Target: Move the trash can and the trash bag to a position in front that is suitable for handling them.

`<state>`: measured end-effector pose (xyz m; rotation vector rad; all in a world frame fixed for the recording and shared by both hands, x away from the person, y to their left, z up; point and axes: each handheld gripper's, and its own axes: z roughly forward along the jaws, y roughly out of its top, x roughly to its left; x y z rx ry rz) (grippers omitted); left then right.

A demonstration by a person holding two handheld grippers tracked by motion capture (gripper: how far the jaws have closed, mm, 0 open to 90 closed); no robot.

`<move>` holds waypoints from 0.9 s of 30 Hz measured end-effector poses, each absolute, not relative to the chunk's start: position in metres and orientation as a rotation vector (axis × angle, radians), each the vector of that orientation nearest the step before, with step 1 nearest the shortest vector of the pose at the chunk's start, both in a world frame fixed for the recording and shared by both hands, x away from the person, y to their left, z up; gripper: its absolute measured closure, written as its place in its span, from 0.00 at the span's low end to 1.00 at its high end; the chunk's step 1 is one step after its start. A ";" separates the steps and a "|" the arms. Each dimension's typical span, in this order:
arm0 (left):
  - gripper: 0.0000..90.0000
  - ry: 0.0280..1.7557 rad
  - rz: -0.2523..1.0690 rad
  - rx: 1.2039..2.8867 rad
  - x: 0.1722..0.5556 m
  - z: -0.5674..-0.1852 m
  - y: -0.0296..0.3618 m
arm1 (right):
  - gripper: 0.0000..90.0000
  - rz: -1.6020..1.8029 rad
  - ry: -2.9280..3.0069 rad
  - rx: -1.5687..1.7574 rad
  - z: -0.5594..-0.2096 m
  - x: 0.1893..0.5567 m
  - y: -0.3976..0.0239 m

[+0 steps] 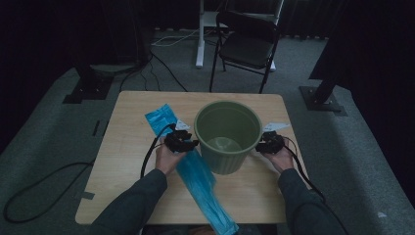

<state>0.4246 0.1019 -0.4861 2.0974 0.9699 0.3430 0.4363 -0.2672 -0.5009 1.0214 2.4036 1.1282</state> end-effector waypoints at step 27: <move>0.57 1.038 0.411 2.062 0.392 -0.483 0.168 | 0.57 1.102 2.485 0.926 -0.503 0.400 -0.248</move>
